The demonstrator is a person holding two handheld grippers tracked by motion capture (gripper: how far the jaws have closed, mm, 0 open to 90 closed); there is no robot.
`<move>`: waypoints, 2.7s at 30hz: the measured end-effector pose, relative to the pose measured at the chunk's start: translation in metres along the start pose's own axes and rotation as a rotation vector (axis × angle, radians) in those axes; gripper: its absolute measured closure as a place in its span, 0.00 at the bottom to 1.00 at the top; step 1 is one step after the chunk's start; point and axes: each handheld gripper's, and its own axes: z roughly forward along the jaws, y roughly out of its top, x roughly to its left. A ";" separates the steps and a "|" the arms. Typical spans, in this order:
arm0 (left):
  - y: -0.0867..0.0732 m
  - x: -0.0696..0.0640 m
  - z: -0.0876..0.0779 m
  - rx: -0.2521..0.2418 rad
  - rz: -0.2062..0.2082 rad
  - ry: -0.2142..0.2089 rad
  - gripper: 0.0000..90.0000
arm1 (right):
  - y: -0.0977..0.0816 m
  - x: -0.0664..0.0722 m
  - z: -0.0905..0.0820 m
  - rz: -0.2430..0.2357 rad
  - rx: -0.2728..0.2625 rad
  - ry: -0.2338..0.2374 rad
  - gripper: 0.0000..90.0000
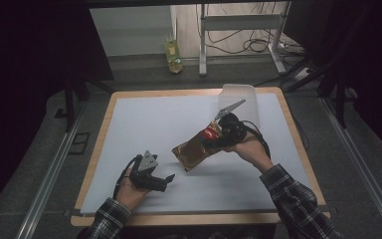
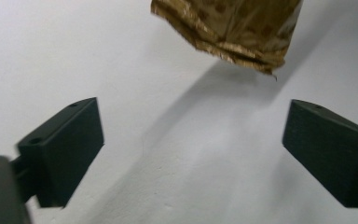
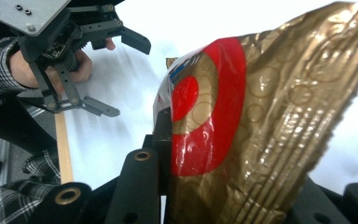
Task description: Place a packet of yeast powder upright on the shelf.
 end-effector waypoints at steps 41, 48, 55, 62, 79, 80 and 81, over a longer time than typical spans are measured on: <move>-0.003 -0.001 0.002 0.008 0.072 0.016 0.01 | 0.041 -0.037 -0.074 -0.140 -0.075 -0.232 0.79; -0.003 -0.001 0.002 0.007 0.074 0.016 0.01 | 0.042 -0.050 -0.087 -0.136 -0.074 -0.274 0.79; -0.004 0.000 0.002 0.001 0.076 0.035 0.00 | 0.042 -0.063 -0.099 -0.127 -0.081 -0.324 0.79; -0.005 0.001 0.002 0.000 0.075 0.052 0.00 | 0.038 -0.079 -0.106 -0.117 -0.075 -0.361 0.79; -0.005 0.001 0.003 0.013 0.078 0.056 0.00 | 0.039 -0.108 -0.124 -0.158 -0.019 -0.429 0.79; -0.005 0.001 0.003 0.013 0.078 0.056 0.00 | 0.039 -0.111 -0.125 -0.167 -0.013 -0.432 0.79; -0.005 0.002 0.003 0.014 0.077 0.055 0.00 | 0.040 -0.115 -0.127 -0.187 0.000 -0.437 0.79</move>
